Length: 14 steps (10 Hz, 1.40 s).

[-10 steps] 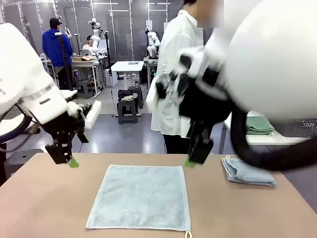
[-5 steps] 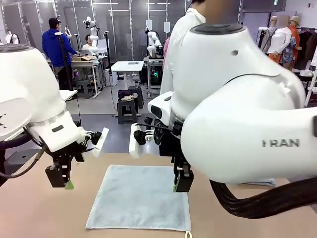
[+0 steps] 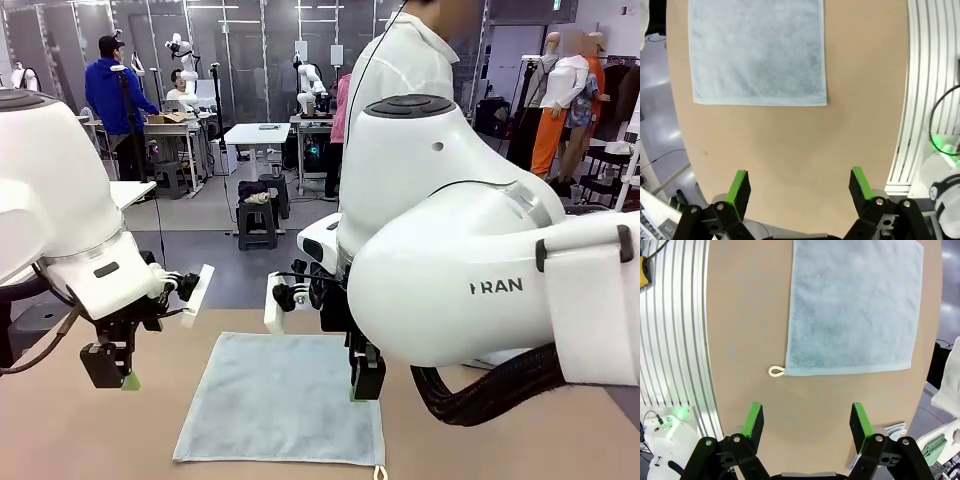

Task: Fold the towels and place them in the basket.
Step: When a person lays out a Towel with hook on the table, fold it in half twice.

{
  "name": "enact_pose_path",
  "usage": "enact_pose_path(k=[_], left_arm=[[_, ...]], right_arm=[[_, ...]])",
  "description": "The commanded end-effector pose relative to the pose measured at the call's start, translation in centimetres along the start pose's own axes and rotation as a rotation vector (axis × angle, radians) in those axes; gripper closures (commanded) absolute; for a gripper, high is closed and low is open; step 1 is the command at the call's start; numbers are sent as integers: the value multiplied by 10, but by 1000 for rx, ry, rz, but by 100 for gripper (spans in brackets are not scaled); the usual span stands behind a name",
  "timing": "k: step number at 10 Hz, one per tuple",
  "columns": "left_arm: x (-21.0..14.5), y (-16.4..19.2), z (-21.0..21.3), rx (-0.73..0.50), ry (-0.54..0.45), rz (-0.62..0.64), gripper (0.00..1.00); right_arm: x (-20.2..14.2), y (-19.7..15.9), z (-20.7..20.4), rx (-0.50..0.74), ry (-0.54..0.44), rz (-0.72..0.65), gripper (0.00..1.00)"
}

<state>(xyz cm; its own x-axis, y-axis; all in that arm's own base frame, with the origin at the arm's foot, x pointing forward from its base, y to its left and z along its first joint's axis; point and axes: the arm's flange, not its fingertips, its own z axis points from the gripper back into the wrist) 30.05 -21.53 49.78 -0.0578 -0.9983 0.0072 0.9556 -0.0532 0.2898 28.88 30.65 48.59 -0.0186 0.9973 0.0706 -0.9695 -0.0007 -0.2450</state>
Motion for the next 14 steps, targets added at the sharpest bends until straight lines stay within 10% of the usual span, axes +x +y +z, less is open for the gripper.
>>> enact_pose_path(k=[1,14], left_arm=[[0,-7,-3,-9,17,11,0],[23,-28,-73,-72,-46,3,0]], right_arm=[[-4,-5,-3,10,-42,11,13],[-16,11,-69,51,24,-51,13]])
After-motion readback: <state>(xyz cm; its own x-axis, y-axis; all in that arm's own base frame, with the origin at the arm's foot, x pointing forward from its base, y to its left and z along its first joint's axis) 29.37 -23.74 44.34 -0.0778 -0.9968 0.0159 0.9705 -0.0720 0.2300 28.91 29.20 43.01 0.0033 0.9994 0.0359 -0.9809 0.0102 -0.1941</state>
